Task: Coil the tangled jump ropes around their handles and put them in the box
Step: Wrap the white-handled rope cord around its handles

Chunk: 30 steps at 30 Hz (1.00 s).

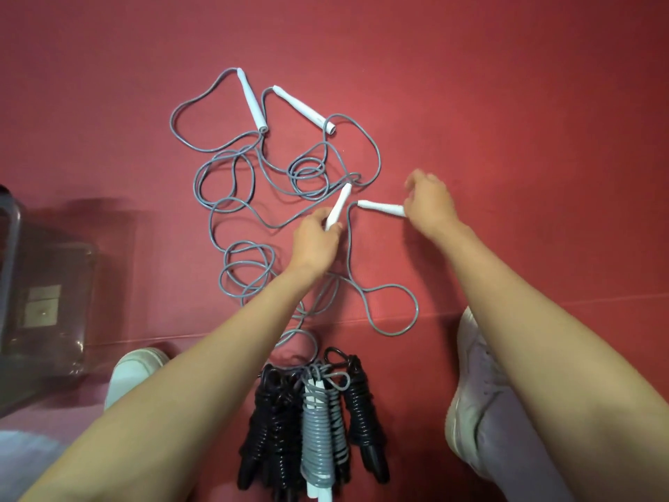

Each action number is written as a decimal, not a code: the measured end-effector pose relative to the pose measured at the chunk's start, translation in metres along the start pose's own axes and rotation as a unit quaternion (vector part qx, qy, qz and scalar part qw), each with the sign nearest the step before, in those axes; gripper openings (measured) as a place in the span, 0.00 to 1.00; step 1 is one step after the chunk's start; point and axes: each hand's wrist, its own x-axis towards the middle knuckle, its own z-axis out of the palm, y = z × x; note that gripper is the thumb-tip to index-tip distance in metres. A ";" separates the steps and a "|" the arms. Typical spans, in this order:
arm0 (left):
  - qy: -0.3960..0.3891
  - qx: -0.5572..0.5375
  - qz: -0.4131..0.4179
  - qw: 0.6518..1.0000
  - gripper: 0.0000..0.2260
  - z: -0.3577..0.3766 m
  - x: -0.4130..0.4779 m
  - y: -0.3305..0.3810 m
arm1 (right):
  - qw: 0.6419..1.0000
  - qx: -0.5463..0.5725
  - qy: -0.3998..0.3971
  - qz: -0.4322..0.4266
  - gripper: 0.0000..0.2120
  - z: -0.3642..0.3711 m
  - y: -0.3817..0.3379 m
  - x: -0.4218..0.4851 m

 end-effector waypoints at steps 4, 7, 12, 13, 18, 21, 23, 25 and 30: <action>-0.015 -0.022 -0.018 0.999 0.11 0.003 -0.001 -0.005 | 0.989 -0.106 -0.066 -0.077 0.25 0.017 0.005 0.004; -0.011 -0.063 -0.029 0.998 0.07 -0.002 -0.004 -0.003 | 0.993 -0.112 -0.013 -0.046 0.13 0.033 0.008 -0.005; -0.003 -0.104 -0.044 0.994 0.08 -0.018 -0.020 0.007 | 0.999 0.026 -0.003 -0.030 0.15 0.035 0.010 -0.045; -0.004 -0.108 -0.047 0.993 0.10 -0.021 -0.025 0.008 | 0.998 -0.015 -0.038 -0.044 0.16 0.038 0.008 -0.054; -0.010 -0.124 -0.033 0.992 0.10 -0.044 -0.057 0.018 | 0.997 0.035 -0.044 0.062 0.13 0.036 -0.011 -0.081; -0.009 -0.158 -0.028 0.987 0.06 -0.068 -0.076 0.039 | 0.980 0.179 -0.002 0.083 0.09 -0.008 -0.036 -0.099; 0.000 -0.160 -0.008 0.987 0.05 -0.086 -0.091 0.063 | 0.976 0.212 0.020 0.035 0.08 -0.049 -0.058 -0.117; 0.010 -0.167 0.020 0.986 0.06 -0.107 -0.109 0.095 | 0.969 0.243 0.035 -0.017 0.08 -0.091 -0.085 -0.133; 0.015 -0.191 0.115 0.975 0.07 -0.168 -0.162 0.189 | 0.899 0.430 0.042 -0.070 0.05 -0.201 -0.153 -0.180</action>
